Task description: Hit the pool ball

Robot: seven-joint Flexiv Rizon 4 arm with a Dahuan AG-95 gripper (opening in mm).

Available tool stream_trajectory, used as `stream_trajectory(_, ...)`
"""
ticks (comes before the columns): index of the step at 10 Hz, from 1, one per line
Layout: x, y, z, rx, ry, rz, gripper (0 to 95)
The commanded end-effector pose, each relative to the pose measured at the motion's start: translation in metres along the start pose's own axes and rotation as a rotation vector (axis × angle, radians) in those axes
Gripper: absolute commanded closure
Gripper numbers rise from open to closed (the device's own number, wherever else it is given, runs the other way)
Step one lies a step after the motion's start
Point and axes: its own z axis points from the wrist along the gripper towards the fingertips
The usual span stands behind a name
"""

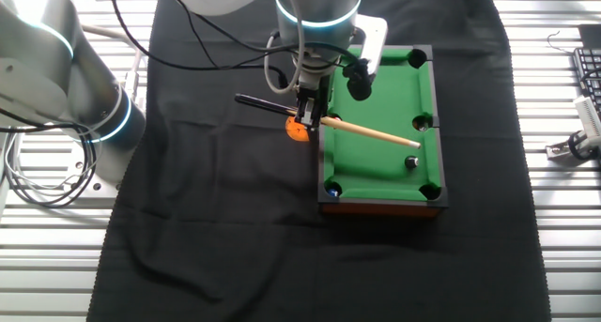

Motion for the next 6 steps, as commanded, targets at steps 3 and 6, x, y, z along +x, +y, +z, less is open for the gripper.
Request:
stream_trajectory(3, 0.0003, -0.0001, -0.0005, 0.001, 0.001, -0.001, 95.0)
stream_trajectory(6, 0.0003, -0.0001, -0.0003, 0.003, 0.004, 0.000, 95.0)
